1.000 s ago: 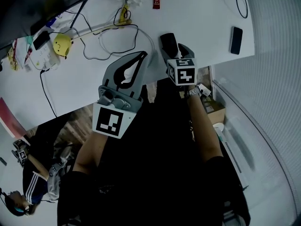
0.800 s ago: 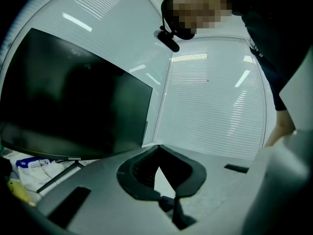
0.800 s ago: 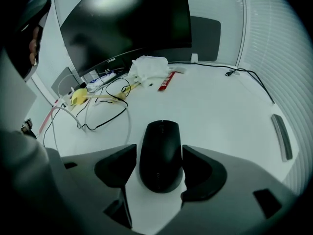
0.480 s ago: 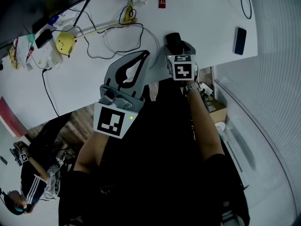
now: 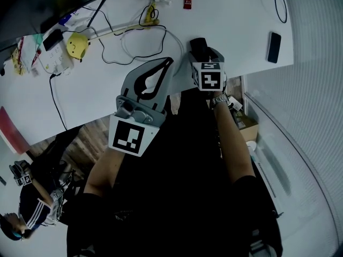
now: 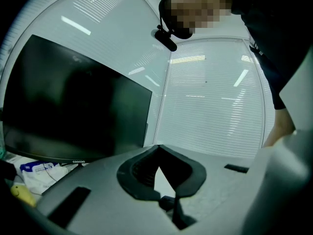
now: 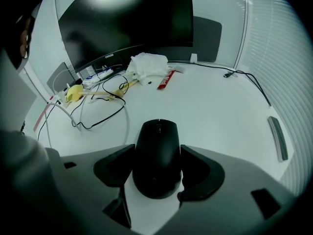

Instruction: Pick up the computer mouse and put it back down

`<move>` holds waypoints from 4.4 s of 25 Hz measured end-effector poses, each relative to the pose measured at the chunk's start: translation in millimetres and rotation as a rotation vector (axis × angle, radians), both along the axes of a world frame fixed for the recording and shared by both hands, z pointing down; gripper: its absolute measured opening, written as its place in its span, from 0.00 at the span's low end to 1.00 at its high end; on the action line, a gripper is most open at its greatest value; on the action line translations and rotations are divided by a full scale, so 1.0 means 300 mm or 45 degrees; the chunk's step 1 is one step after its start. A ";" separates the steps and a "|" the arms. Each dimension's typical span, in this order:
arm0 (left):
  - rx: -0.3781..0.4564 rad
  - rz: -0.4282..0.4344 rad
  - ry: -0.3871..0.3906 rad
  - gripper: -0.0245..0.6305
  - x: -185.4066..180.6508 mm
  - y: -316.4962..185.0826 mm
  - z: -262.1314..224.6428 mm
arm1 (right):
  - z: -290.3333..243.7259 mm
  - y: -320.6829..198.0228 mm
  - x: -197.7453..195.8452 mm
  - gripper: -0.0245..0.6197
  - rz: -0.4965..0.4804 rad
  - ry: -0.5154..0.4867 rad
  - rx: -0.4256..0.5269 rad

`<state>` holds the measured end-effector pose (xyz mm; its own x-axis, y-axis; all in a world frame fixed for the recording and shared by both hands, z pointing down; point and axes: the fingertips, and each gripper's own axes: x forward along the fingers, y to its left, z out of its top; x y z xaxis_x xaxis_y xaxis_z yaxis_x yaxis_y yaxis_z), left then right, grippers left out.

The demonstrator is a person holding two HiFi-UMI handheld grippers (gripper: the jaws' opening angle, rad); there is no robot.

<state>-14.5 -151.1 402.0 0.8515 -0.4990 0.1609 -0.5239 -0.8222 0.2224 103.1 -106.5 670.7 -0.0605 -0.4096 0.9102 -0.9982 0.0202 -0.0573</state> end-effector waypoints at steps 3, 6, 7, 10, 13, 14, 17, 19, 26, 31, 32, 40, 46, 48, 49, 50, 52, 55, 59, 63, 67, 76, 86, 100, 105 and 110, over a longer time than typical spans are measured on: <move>0.001 -0.012 -0.004 0.04 -0.012 0.007 -0.003 | -0.037 -0.014 -0.016 0.48 -0.010 -0.019 0.032; 0.014 -0.027 0.005 0.04 -0.016 0.012 -0.019 | -0.083 -0.032 -0.016 0.48 -0.011 -0.026 0.075; 0.019 -0.030 0.008 0.04 -0.017 0.017 -0.025 | -0.102 -0.036 -0.015 0.48 -0.008 -0.031 0.092; 0.032 -0.040 0.011 0.04 -0.023 0.030 -0.043 | -0.163 -0.044 -0.011 0.48 0.004 -0.050 0.145; 0.043 -0.055 0.021 0.04 -0.029 0.045 -0.062 | -0.221 -0.042 -0.004 0.48 0.013 -0.057 0.188; 0.047 -0.060 0.026 0.04 -0.031 0.052 -0.070 | -0.240 -0.040 -0.002 0.48 0.013 -0.057 0.202; 0.065 -0.066 0.036 0.04 -0.035 0.071 -0.098 | -0.299 -0.033 0.004 0.48 0.013 -0.060 0.245; 0.078 -0.066 0.039 0.04 -0.033 0.079 -0.113 | -0.339 -0.031 0.012 0.48 0.021 -0.064 0.278; 0.100 -0.087 0.051 0.04 -0.019 0.113 -0.153 | -0.493 -0.013 0.046 0.48 0.066 -0.098 0.414; 0.112 -0.100 0.079 0.04 -0.014 0.148 -0.186 | -0.614 0.005 0.073 0.48 0.078 -0.100 0.526; 0.115 -0.103 0.083 0.04 -0.015 0.156 -0.193 | -0.640 0.010 0.076 0.48 0.079 -0.100 0.548; 0.154 -0.137 0.091 0.04 -0.035 0.177 -0.236 | -0.882 0.045 0.099 0.48 0.083 -0.108 0.746; 0.201 -0.135 0.104 0.04 -0.035 0.176 -0.282 | -1.027 0.062 0.112 0.48 0.072 -0.098 0.864; 0.219 -0.130 0.108 0.04 -0.037 0.175 -0.301 | -1.070 0.068 0.112 0.48 0.073 -0.097 0.900; 0.228 -0.130 0.111 0.04 -0.039 0.175 -0.311 | -1.090 0.072 0.111 0.48 0.074 -0.096 0.916; 0.235 -0.131 0.113 0.04 -0.042 0.175 -0.320 | -1.109 0.077 0.109 0.48 0.075 -0.096 0.932; 0.249 -0.132 0.114 0.04 -0.046 0.178 -0.333 | -1.142 0.085 0.107 0.48 0.075 -0.095 0.961; 0.267 -0.132 0.116 0.04 -0.056 0.182 -0.342 | -1.175 0.097 0.100 0.48 0.066 -0.096 0.993; 0.272 -0.140 0.111 0.04 -0.067 0.186 -0.353 | -1.212 0.110 0.090 0.48 0.057 -0.108 1.033; 0.286 -0.142 0.115 0.04 -0.070 0.195 -0.371 | -1.242 0.128 0.090 0.48 0.056 -0.123 1.064; 0.311 -0.140 0.114 0.04 -0.080 0.198 -0.385 | -1.268 0.139 0.086 0.48 0.062 -0.132 1.090; 0.317 -0.149 0.110 0.04 -0.093 0.203 -0.386 | -1.276 0.142 0.084 0.48 0.051 -0.141 1.099; 0.308 -0.184 0.126 0.04 -0.098 0.184 -0.394 | -1.249 0.125 0.089 0.48 0.038 -0.141 1.051; 0.265 -0.268 0.111 0.04 -0.053 0.173 -0.368 | -1.179 0.047 0.106 0.48 -0.093 -0.148 0.915; 0.250 -0.314 0.091 0.04 -0.030 0.168 -0.366 | -1.137 0.000 0.110 0.48 -0.167 -0.164 0.860; 0.223 -0.366 0.069 0.04 -0.012 0.175 -0.349 | -1.089 -0.035 0.106 0.48 -0.239 -0.199 0.806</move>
<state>-18.2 -98.7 297.2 0.6769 -0.7360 0.0098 -0.7312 -0.6707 0.1246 134.9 -117.0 344.1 -0.2938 -0.8304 0.4735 -0.9555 0.2692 -0.1207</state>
